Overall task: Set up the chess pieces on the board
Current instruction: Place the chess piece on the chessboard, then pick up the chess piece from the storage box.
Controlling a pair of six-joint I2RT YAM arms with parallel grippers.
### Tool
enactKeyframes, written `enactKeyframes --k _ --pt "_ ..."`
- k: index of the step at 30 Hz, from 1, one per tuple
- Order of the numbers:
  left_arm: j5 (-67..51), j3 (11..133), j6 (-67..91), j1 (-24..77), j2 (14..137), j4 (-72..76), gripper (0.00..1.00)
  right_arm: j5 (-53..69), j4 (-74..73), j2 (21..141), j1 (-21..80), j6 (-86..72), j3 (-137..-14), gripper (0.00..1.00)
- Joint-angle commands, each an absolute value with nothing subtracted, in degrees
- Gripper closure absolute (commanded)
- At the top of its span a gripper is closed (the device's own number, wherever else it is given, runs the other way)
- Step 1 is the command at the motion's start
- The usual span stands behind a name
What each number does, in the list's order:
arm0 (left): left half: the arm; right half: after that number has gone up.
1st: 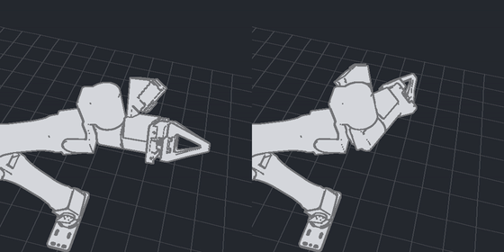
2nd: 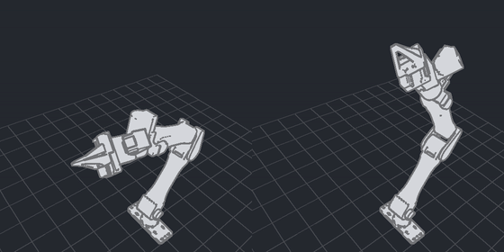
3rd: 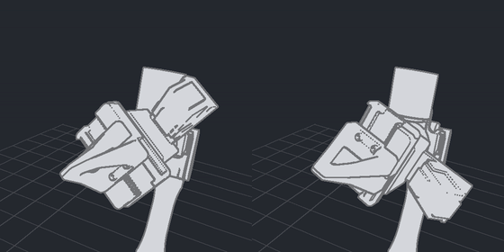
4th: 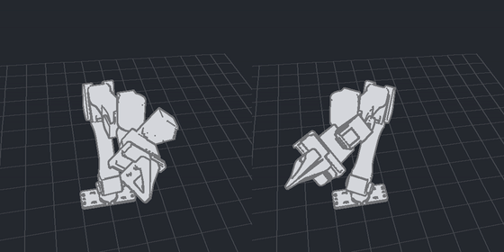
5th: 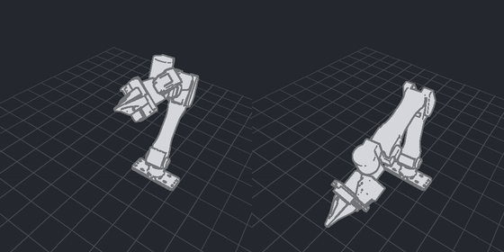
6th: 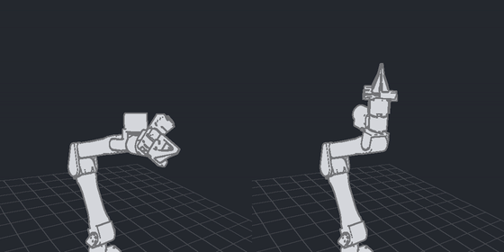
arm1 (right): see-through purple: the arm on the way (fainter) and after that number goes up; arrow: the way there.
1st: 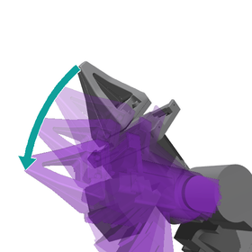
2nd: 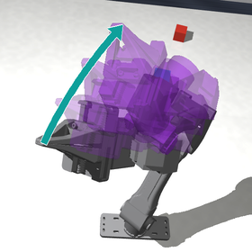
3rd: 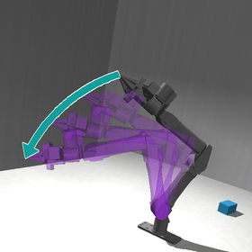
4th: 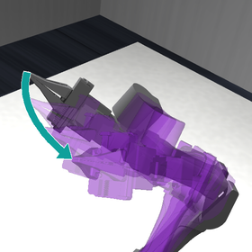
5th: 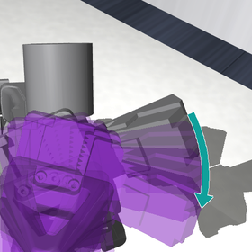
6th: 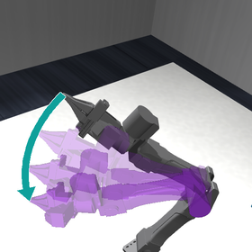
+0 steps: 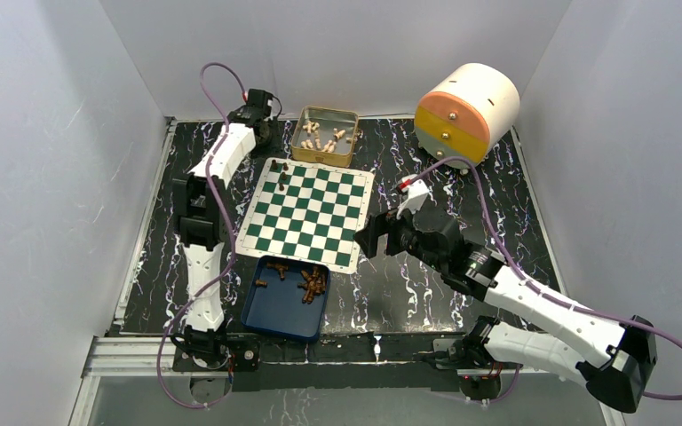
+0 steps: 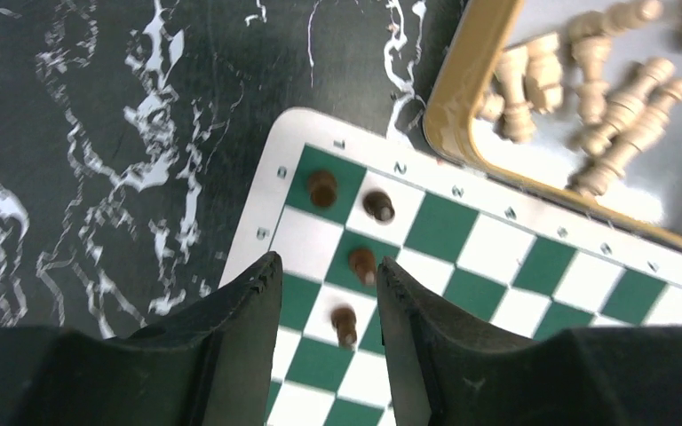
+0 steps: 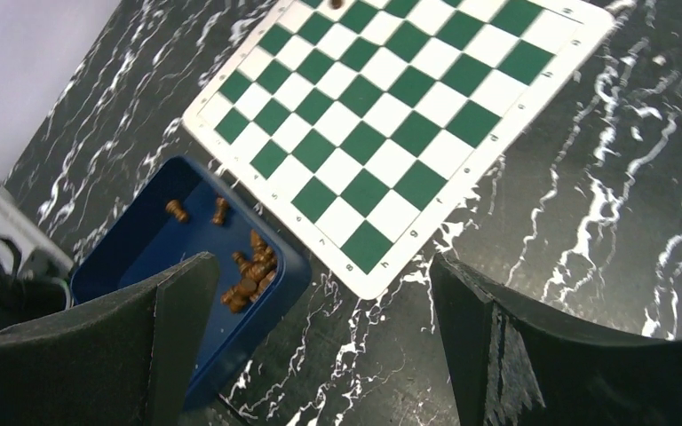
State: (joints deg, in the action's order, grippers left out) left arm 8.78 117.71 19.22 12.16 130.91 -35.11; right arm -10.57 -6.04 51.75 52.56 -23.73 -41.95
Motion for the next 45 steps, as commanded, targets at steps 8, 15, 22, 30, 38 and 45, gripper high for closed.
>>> enactKeyframes --k 8,15,22,30,38,45 --pt "4.47 95.79 22.59 12.44 105.39 -35.79 0.6 -22.57 -13.04 51.67 52.64 -35.83 -45.68 0.02" --pt "0.98 77.47 22.99 12.57 93.41 -30.79 0.6 -14.17 -9.11 56.48 52.68 -36.12 -46.05 0.24" --pt "1.24 67.84 20.56 12.5 85.18 -30.07 0.59 -5.31 -7.23 68.21 53.59 -36.44 -51.91 0.44" --pt "3.42 61.83 19.35 12.26 82.85 -28.51 0.59 -8.14 -5.25 79.19 59.7 -33.78 -59.1 0.54" --pt "4.78 59.87 19.06 11.34 81.57 -28.21 0.59 -14.47 -2.65 88.64 67.0 -32.04 -63.98 0.57" --pt "5.59 61.08 20.17 9.63 82.36 -29.51 0.59 1.29 11.93 93.94 69.82 -15.91 -61.43 0.54"
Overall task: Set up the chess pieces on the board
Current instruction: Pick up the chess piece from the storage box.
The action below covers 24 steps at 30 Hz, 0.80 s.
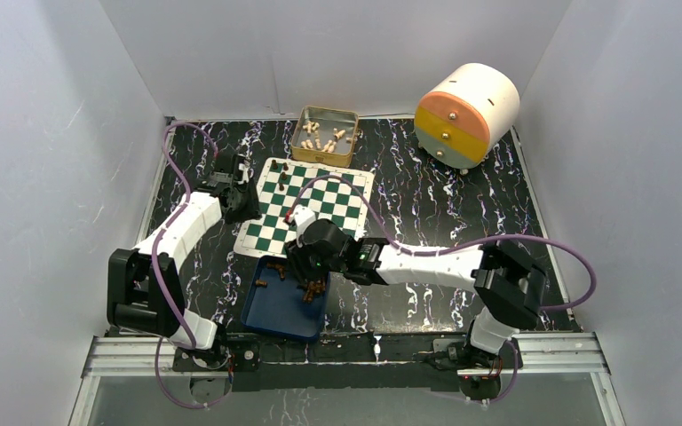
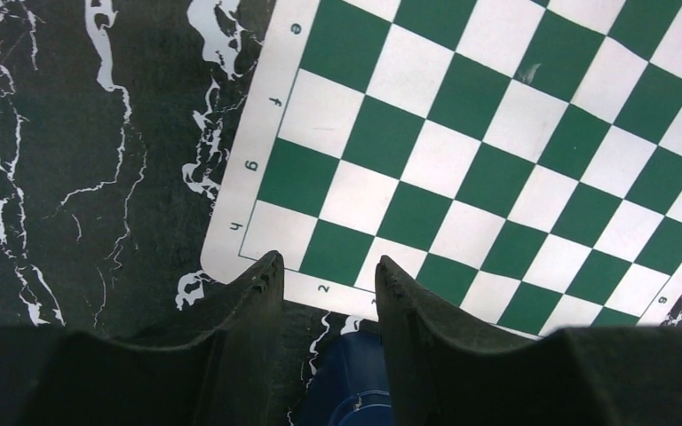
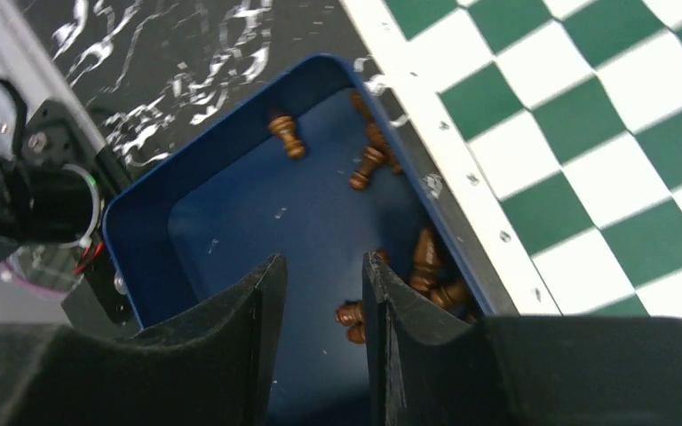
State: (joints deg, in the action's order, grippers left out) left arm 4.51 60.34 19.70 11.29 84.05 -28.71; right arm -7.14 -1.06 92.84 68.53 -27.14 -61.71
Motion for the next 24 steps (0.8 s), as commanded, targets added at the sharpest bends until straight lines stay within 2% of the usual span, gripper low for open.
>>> enactKeyframes --k 1,7,12,24 --pt "4.73 61.04 20.44 9.07 82.47 -29.5 0.59 2.91 13.65 94.65 70.01 -13.59 -61.22 0.54" --pt "-2.81 59.42 22.23 6.21 83.28 -27.68 0.59 6.99 24.19 99.92 70.48 -1.67 -59.94 0.48" --pt "-9.08 59.96 22.86 4.81 86.39 -27.03 0.6 8.6 31.54 103.07 70.49 5.44 -58.65 0.47" --pt "-11.38 58.56 22.88 4.39 87.24 -25.74 0.6 10.14 32.67 111.66 70.48 10.79 -63.76 0.45"
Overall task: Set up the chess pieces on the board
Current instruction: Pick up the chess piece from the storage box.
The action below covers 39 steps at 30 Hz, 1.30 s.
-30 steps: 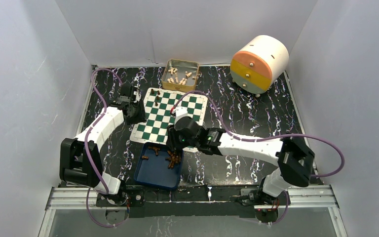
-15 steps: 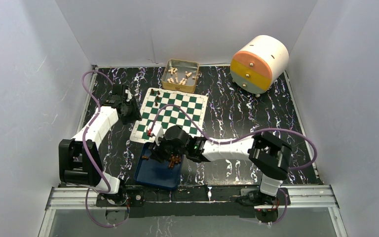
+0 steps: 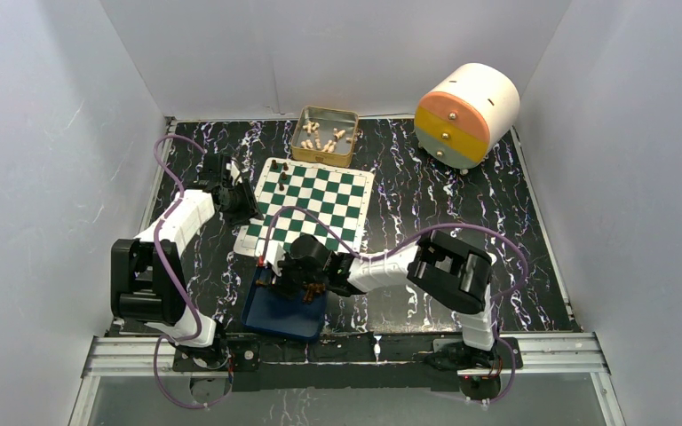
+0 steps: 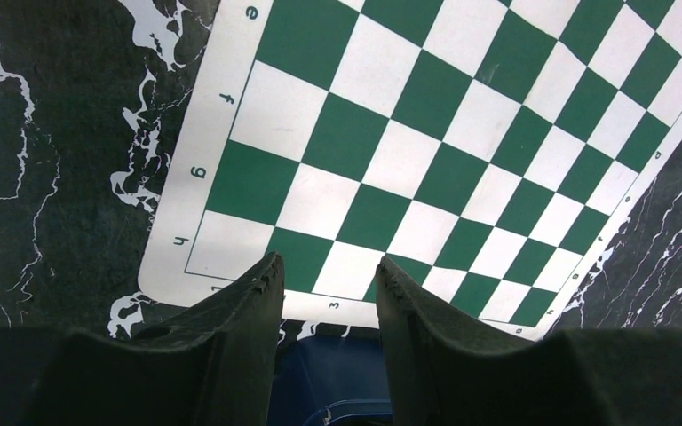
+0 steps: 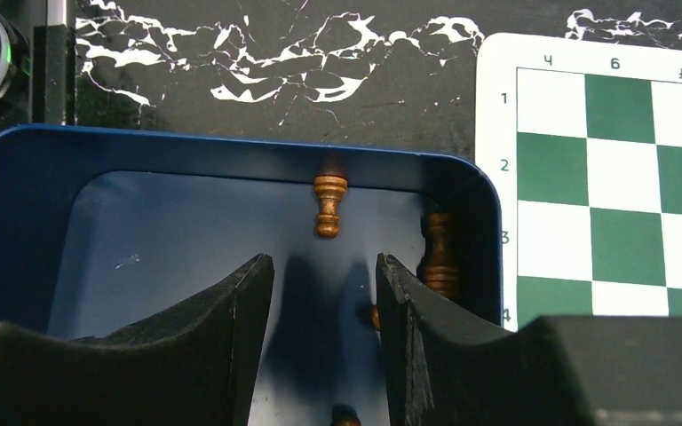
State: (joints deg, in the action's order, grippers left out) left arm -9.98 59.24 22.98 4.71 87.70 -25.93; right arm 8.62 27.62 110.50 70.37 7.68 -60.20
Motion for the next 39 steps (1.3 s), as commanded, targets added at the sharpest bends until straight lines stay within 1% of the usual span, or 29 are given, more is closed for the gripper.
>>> enactKeyframes --k 1,12,21,29,31,33,35,39 --pt "-11.48 58.54 22.75 4.39 87.21 -25.68 0.6 10.3 32.36 112.23 70.49 11.23 -64.13 0.45" --pt "-11.02 58.3 22.46 4.39 87.1 -25.75 0.59 10.63 32.96 115.62 70.49 13.61 -66.88 0.47" --pt "-11.13 58.19 22.5 4.39 87.1 -25.68 0.59 10.77 32.02 118.17 70.53 15.06 -68.62 0.47" --pt "-11.45 58.01 22.65 4.39 86.77 -25.58 0.59 10.35 30.22 119.64 70.86 16.99 -69.61 0.51" --pt "-11.34 57.89 22.75 4.39 86.6 -25.53 0.59 9.78 29.54 119.85 71.21 17.91 -69.78 0.53" --pt "-11.28 57.85 22.87 4.39 86.53 -25.4 0.59 9.54 29.44 119.68 71.36 18.47 -69.47 0.59" --pt "-11.29 57.79 23.06 4.39 86.36 -25.4 0.59 9.36 29.5 119.33 71.37 18.78 -69.14 0.67" --pt "-13.24 57.85 24.4 4.39 85.48 -25.11 0.59 9.56 28.08 118.39 71.37 19.69 -69.1 0.77"
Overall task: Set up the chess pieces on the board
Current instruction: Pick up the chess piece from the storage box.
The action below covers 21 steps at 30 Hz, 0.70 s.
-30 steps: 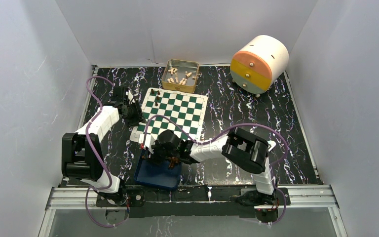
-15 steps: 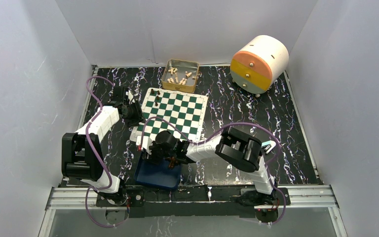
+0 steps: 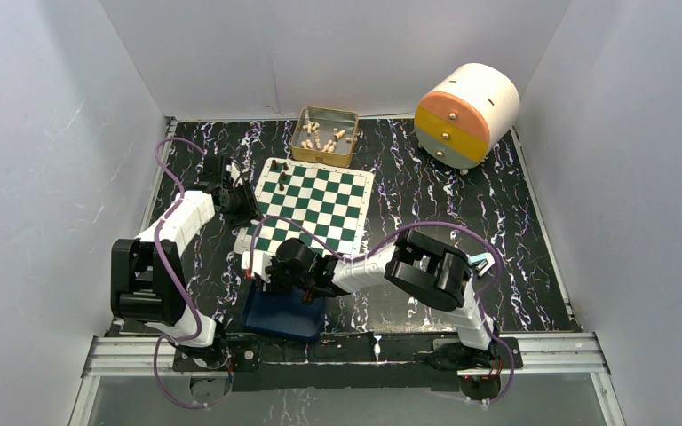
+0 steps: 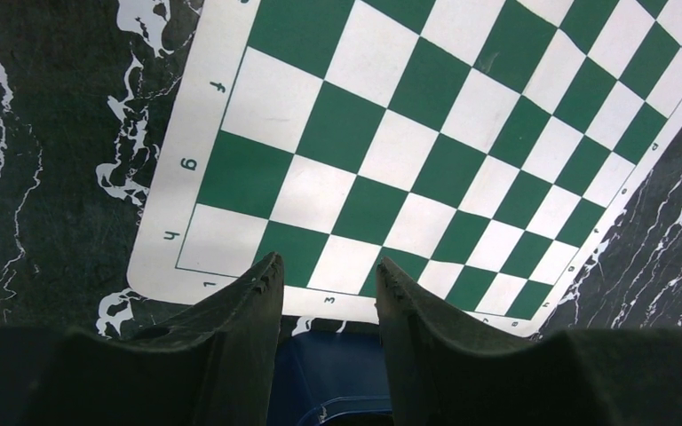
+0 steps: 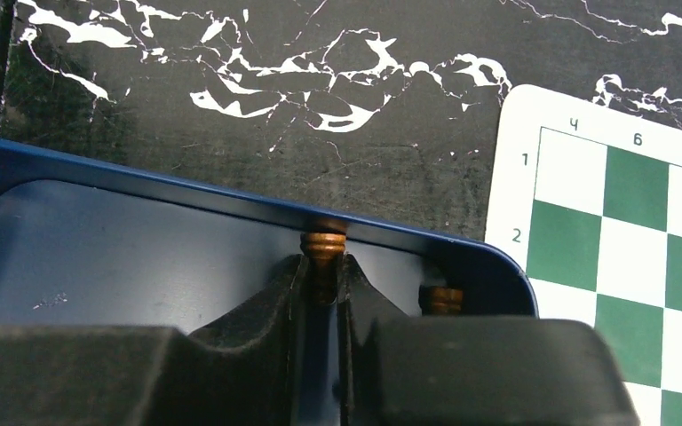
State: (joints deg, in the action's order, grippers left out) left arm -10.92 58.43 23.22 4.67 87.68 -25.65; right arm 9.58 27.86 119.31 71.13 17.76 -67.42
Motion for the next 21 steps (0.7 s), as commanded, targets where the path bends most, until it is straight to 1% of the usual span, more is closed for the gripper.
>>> enactKeyframes --k 1,5,7,15,18,21 --pt "-13.4 57.98 24.65 4.39 85.22 -24.98 0.59 9.5 27.54 118.2 71.37 19.89 -69.2 0.79" --pt "-13.41 58.41 24.81 4.42 84.43 -25.21 0.59 8.49 26.33 116.57 71.37 20.21 -68.98 0.88" --pt "-13.73 58.73 24.9 4.39 84.33 -25.44 0.59 8.08 25.99 114.59 71.37 19.53 -68.58 0.91" --pt "-20.51 62.77 28.21 4.39 82.02 -26.91 0.6 6.51 20.84 105.27 70.66 9.51 -66.99 0.91" --pt "-22.74 64.73 28.59 4.39 80.65 -27.65 0.59 6.05 19.85 101.45 68.79 1.19 -65.74 0.91" --pt "-26.18 65.31 29.53 4.39 79.14 -27.85 0.59 3.93 18.68 97.47 66.22 -11.6 -65.23 0.91"
